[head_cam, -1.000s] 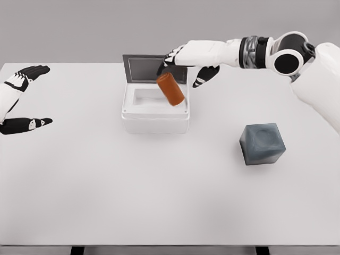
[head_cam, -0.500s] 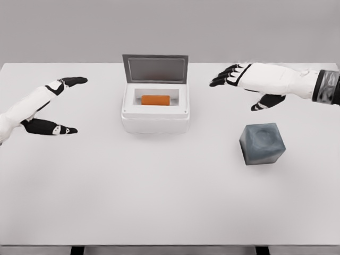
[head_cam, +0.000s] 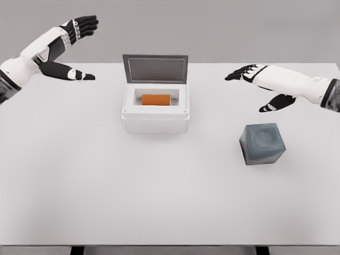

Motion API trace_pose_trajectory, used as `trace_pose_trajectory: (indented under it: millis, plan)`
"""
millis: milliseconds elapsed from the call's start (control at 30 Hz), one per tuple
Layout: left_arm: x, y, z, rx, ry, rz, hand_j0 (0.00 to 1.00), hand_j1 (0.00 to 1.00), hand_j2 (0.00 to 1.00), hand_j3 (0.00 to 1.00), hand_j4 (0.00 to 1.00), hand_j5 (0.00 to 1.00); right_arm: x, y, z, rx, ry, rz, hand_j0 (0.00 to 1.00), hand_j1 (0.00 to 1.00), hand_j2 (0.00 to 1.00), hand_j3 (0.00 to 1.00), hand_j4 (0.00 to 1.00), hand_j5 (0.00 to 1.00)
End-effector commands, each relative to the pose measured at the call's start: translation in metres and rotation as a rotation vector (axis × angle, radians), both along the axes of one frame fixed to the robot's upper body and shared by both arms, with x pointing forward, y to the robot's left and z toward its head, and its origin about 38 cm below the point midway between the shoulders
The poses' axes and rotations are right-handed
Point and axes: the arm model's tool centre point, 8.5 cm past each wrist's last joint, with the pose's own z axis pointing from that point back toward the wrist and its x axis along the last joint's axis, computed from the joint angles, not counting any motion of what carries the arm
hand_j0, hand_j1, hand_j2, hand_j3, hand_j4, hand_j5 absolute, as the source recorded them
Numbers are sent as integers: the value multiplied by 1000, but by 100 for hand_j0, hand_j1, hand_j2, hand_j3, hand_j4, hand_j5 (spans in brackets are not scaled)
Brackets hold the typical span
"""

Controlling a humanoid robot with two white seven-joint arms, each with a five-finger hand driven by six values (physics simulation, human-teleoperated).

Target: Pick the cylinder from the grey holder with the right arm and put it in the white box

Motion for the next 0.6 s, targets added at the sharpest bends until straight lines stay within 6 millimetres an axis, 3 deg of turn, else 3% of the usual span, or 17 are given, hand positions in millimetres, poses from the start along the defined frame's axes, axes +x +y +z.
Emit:
trace_pose_trajectory:
  millis: [0, 167, 333, 567]
  plan:
    - [16, 7, -38, -30, 131, 54, 100, 100, 100, 100, 100, 100, 1, 1, 0, 12, 1, -2, 100, 100, 100, 100, 100, 100]
    - [49, -11, -48, 23, 206, 56, 100, 100, 100, 100, 100, 100, 1, 0, 1, 12, 0, -3, 100, 100, 100, 100, 100, 100]
    - [64, -16, -50, 38, 239, 70, 100, 100, 100, 100, 100, 100, 1, 1, 1, 13, 0, -4, 100, 100, 100, 100, 100, 100]
    - [74, -51, -60, 43, 266, 30, 100, 100, 100, 100, 100, 100, 1, 2, 4, 15, -5, -6, 100, 100, 100, 100, 100, 100]
